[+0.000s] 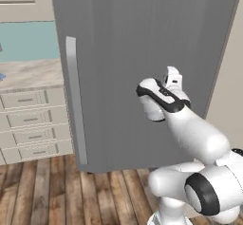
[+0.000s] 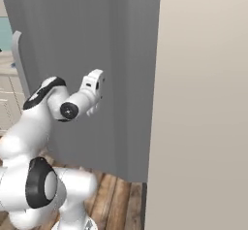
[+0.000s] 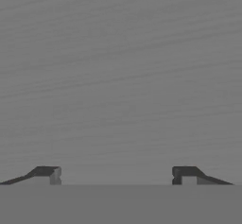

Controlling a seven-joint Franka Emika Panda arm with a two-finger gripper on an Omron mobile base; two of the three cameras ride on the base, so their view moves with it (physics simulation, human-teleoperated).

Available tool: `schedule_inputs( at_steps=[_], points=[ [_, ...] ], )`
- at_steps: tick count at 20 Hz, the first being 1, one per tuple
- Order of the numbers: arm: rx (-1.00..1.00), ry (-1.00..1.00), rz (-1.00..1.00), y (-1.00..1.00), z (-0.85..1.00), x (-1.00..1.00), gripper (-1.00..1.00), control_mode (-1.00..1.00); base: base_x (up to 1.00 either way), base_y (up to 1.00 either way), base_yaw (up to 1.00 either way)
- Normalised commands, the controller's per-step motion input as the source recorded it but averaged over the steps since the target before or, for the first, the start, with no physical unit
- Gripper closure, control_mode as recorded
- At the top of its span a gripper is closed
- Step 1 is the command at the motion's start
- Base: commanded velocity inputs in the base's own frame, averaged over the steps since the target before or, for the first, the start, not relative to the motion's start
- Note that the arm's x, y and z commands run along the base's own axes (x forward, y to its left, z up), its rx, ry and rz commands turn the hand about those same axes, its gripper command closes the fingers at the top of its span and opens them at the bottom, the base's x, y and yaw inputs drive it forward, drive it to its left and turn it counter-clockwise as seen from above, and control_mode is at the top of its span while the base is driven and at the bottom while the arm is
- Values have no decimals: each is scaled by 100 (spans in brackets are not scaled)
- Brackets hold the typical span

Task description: Place the fish on the counter behind the older fish on the same shelf of the fridge to maintain FIFO order. Close the fridge door when finished.

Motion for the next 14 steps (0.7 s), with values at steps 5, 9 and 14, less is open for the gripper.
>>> schedule_inputs(
  at_steps=[5, 9, 14],
  points=[
    [0, 6, -21, 2, 0, 64, -100, -100, 0, 0, 0],
    [0, 2, -21, 0, 0, 66, -100, -100, 0, 0, 0],
    [0, 0, -19, -8, -1, 61, -100, -100, 0, 0, 0]
  ],
)
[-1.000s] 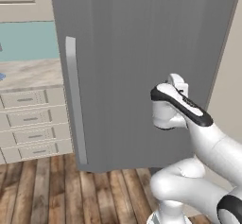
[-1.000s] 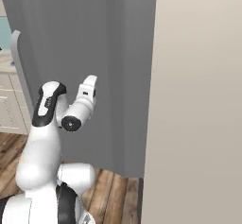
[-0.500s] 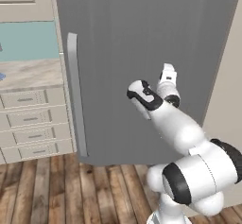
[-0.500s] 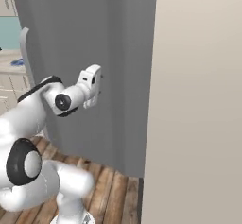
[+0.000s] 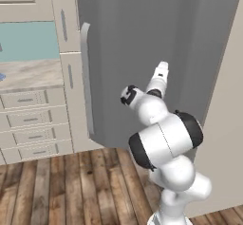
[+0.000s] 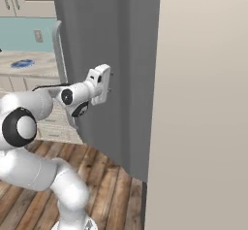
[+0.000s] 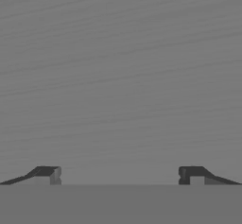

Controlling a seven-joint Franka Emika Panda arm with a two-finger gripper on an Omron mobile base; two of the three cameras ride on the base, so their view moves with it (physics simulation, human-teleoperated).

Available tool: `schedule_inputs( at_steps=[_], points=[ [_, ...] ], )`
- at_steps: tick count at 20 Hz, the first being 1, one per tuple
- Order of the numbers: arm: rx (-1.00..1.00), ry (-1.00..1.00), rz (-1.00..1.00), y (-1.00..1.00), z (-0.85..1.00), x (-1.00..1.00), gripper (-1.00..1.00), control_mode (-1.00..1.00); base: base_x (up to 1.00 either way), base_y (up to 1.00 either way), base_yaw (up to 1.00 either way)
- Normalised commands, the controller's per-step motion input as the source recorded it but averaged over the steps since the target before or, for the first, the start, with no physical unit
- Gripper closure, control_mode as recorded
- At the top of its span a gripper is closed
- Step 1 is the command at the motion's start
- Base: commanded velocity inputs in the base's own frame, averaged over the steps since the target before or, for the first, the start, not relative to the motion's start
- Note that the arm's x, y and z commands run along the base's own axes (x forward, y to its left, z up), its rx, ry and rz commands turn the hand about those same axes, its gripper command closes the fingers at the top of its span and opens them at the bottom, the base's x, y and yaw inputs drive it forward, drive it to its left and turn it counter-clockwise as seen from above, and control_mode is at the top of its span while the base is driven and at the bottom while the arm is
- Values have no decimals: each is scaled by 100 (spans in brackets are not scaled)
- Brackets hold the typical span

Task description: Place the fish on the counter behind the older fish on the same shelf of the fridge to maintain FIFO order. Close the fridge door when finished.

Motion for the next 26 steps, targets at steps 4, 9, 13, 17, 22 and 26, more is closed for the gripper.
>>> schedule_inputs(
  at_steps=[4, 9, 13, 17, 22, 26],
  points=[
    [0, 0, -19, -24, 0, 50, -100, -100, 0, 0, 0],
    [0, 0, -19, -40, 0, 35, -100, -100, 0, 0, 0],
    [0, 0, -19, -50, 0, 28, -100, -100, 0, 0, 0],
    [0, 0, -20, -48, 0, 31, -100, -100, 0, 0, 0],
    [0, -3, -19, -52, 0, 12, -100, -100, 0, 0, 0],
    [0, -6, -17, -62, -2, 0, -100, -100, 0, 0, 0]
  ],
)
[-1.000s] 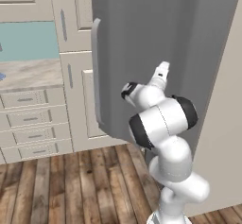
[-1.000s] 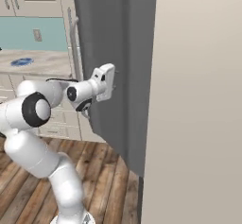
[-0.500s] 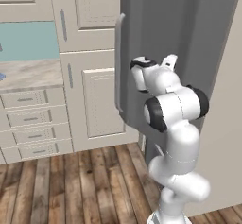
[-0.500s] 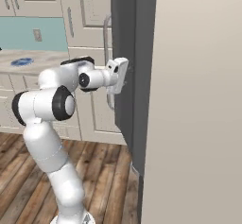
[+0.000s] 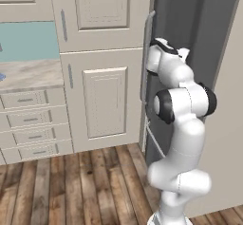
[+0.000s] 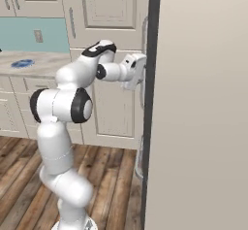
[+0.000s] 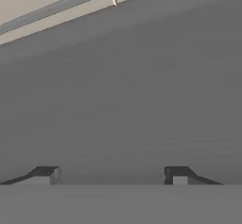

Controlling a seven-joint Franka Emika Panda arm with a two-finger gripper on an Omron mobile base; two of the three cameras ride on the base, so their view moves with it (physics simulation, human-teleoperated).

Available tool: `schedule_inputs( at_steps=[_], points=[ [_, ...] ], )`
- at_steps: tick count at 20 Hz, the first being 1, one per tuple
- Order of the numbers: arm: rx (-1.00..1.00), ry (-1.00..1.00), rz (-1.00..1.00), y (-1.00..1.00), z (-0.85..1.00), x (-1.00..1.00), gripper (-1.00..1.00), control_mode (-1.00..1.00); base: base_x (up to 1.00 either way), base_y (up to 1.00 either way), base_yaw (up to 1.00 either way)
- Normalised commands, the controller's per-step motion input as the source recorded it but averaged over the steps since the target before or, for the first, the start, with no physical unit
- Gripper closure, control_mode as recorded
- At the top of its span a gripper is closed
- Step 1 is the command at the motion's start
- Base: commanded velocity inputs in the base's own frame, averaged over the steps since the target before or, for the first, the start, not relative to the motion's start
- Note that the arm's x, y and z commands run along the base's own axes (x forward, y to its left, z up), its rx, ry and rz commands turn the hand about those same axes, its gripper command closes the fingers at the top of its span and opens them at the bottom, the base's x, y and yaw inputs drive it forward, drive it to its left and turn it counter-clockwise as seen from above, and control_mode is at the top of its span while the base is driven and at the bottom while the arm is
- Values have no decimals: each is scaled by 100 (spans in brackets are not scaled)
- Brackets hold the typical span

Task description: Place the fish on the counter behind the older fish on the same shelf of the fridge to maintain FIFO order. Close the fridge door when finished.

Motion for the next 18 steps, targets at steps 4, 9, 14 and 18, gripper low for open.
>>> schedule_inputs(
  at_steps=[4, 9, 14, 18],
  points=[
    [0, -7, -15, -66, -13, 0, -100, -100, 0, 0, 0],
    [0, -8, -14, -73, -29, -15, -100, -100, 0, 0, 0],
    [0, -8, -11, -56, -56, -39, -100, -100, 0, 0, 0],
    [0, -7, -10, -35, -55, -45, -100, -100, 0, 0, 0]
  ],
)
